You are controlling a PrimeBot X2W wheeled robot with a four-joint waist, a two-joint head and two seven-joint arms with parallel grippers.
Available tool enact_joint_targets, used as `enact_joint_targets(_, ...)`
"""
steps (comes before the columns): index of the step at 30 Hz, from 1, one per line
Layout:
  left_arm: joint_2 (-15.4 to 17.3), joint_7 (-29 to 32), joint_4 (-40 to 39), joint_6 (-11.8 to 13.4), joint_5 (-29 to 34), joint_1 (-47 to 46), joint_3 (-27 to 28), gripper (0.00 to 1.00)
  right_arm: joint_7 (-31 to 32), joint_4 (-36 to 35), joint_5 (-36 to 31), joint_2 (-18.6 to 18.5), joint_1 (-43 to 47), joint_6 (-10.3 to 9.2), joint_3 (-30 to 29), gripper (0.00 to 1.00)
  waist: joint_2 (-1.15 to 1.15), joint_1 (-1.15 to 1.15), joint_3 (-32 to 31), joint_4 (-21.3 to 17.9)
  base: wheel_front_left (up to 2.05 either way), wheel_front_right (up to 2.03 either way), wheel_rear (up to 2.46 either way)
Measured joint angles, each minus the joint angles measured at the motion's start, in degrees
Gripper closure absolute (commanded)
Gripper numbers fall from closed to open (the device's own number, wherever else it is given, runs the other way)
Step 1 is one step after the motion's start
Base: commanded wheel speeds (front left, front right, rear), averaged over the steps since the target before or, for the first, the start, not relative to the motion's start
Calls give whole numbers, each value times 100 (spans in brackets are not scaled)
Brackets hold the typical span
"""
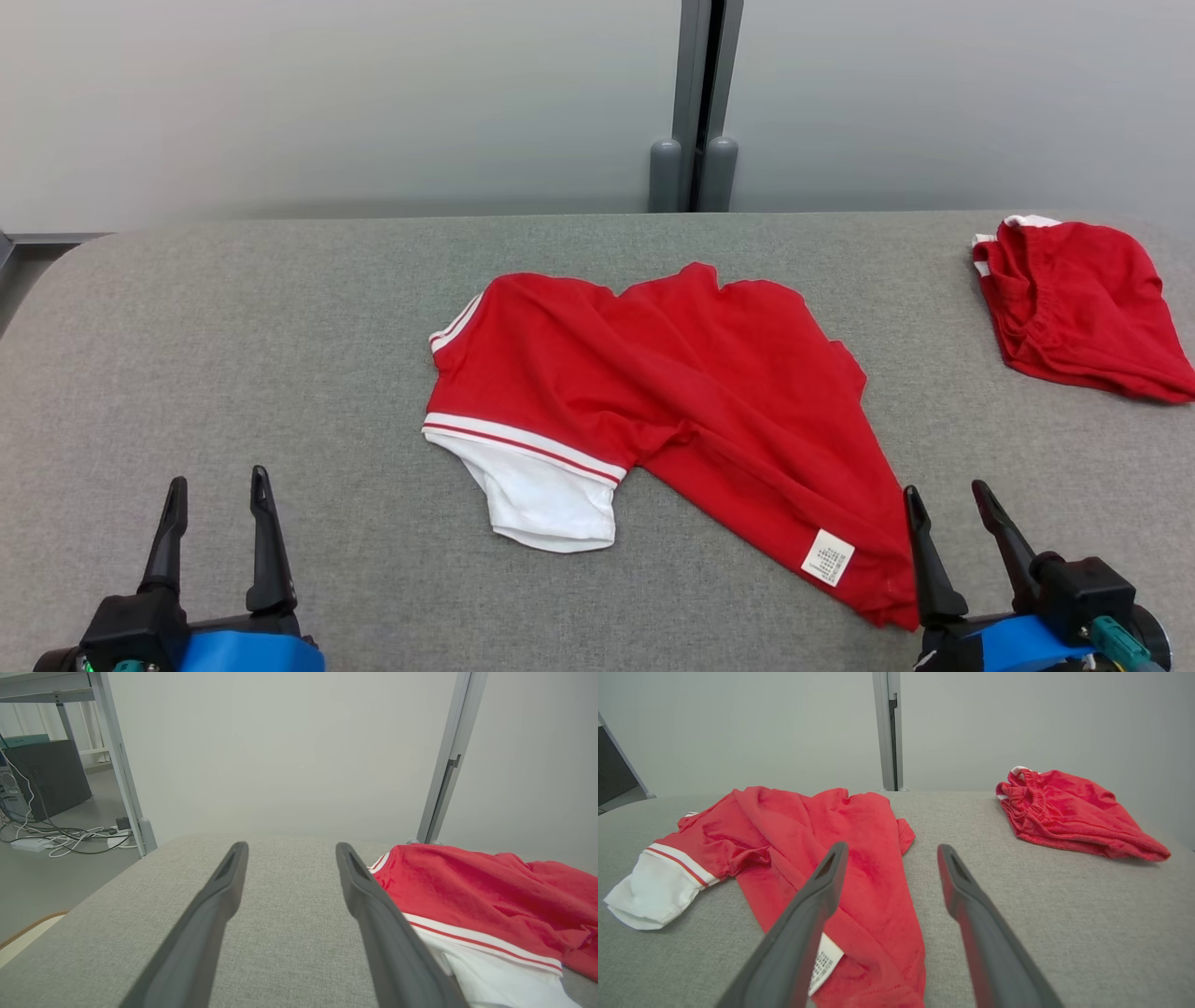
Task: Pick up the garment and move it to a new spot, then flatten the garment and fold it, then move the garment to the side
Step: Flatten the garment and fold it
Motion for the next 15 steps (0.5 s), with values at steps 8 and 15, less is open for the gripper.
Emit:
enact_joint_targets(8,-115,0,15,-127,134,-104,54,0,158,357,-218,-169,-940,0,149,0,1,1,156,22,0,0,0)
enact_joint_targets(15,-170,0,98,-230,180,-352,18,0,1027,1235,-282,-580,-2483,0,449,0,1,1,346,133,0,0,0)
